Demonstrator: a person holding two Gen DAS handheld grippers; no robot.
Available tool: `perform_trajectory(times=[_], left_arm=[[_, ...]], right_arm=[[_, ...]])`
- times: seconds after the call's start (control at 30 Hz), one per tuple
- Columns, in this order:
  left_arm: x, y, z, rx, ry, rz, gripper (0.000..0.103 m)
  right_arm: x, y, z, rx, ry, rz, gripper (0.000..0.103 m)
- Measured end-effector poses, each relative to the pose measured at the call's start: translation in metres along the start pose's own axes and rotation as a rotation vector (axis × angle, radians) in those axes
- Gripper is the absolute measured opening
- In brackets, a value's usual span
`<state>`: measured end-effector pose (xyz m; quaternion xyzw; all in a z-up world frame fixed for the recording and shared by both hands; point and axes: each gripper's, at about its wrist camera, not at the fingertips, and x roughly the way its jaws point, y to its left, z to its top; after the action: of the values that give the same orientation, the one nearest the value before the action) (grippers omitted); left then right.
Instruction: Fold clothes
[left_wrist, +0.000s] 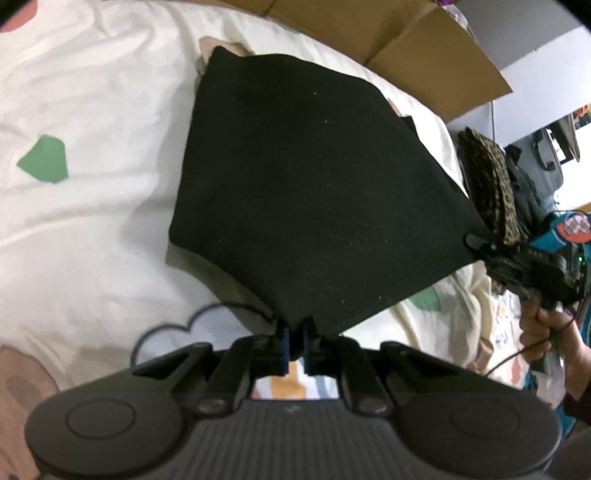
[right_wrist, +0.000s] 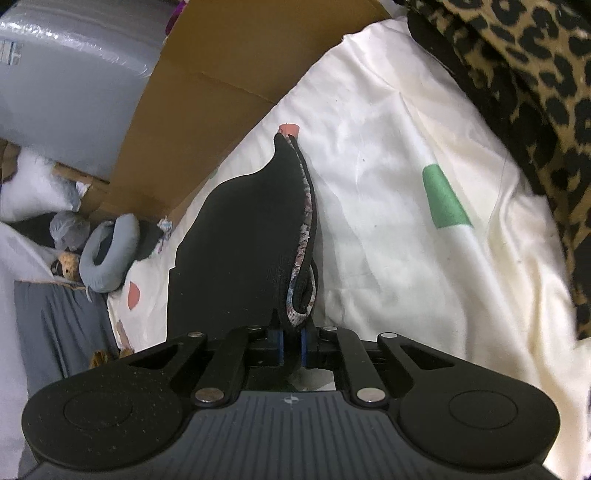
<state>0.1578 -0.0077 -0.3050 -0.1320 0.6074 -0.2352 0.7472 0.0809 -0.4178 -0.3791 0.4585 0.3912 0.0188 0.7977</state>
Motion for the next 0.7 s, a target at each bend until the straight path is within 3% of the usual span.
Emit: perform_trajectory(times=[0.3, 0.7], left_arm=[[0.023, -0.012, -0.003, -0.042, 0.129, -0.057, 0.006], [0.043, -0.044, -0.019, -0.048, 0.198, -0.018, 0.006]], right_arm=[[-0.015, 0.002, 0.018, -0.056, -0.003, -0.060, 0.006], [-0.023, 0.008, 0.039, -0.120, -0.040, -0.100, 0.006]])
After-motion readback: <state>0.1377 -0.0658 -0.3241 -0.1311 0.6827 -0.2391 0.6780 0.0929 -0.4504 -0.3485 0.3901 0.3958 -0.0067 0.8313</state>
